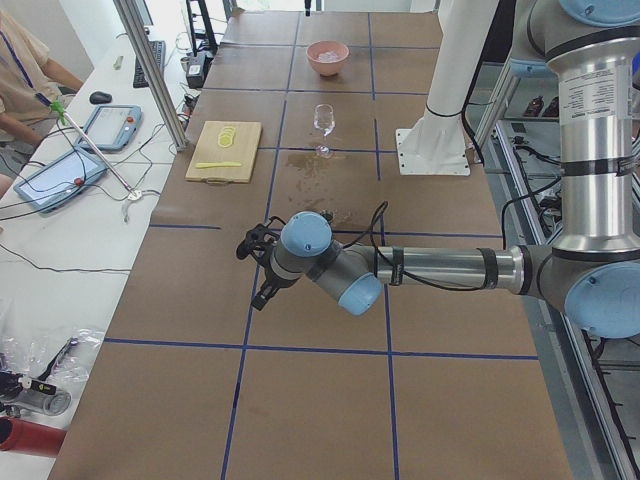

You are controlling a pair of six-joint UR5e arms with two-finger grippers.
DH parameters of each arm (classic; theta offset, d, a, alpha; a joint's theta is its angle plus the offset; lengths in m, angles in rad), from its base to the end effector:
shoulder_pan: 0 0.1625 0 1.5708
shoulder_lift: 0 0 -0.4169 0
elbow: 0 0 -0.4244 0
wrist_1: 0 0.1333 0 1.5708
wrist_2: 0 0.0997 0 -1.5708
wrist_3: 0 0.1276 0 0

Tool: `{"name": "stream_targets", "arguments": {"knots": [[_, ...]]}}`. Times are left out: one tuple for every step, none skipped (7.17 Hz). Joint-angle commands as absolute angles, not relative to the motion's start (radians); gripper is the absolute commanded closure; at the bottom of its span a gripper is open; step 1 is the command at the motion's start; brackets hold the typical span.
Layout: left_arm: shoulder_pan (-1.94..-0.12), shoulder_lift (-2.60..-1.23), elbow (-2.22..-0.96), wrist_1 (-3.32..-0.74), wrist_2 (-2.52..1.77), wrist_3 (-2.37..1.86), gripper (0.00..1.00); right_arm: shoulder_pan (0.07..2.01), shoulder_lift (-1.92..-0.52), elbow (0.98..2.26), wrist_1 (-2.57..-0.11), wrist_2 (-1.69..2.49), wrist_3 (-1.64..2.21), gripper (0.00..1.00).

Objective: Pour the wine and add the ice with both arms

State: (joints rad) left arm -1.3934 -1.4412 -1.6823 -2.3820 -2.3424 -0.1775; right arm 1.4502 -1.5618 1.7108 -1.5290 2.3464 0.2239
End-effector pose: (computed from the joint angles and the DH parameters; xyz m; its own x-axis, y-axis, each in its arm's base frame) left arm 0.0456 -0.5055 0.5767 0.6300 0.4839 -0.6074 -0.0128 0.7885 0.6150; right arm -0.0212 -0.5400 0.5869 0.7018 0.0041 0.7124 -0.0387 0.9987 0.0323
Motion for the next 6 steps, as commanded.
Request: {"name": "stream_targets", "arguments": {"knots": [[-1.186,-1.445,-1.683,-2.677,-2.112,-0.586,0.0,1.45,-1.557,1.721,-1.528,2.348,0.224,0.0],[-1.073,-1.421,-1.706,-2.763,-1.941,-0.674,0.0,1.444,-1.557,1.738,-1.528,2.353,0.224,0.0],[-1.01,-1.386,-1.733,-2.846,-1.814,-0.736,0.0,1.442,-1.557,1.738,-1.528,2.352,0.224,0.0],[-0.921,-1.372,-1.773,-2.856,-1.657,-0.853,0.0,1.442,-1.557,1.738,-1.529,2.353,0.224,0.0],[-0.869,-1.362,-1.852,-2.856,-1.613,-0.929,0.01,1.442,-1.557,1.738,-1.528,2.352,0.224,0.0],[-0.757,-1.314,-1.927,-2.858,-1.46,-0.955,0.03,1.442,-1.555,1.738,-1.528,2.352,0.222,0.0]]}}
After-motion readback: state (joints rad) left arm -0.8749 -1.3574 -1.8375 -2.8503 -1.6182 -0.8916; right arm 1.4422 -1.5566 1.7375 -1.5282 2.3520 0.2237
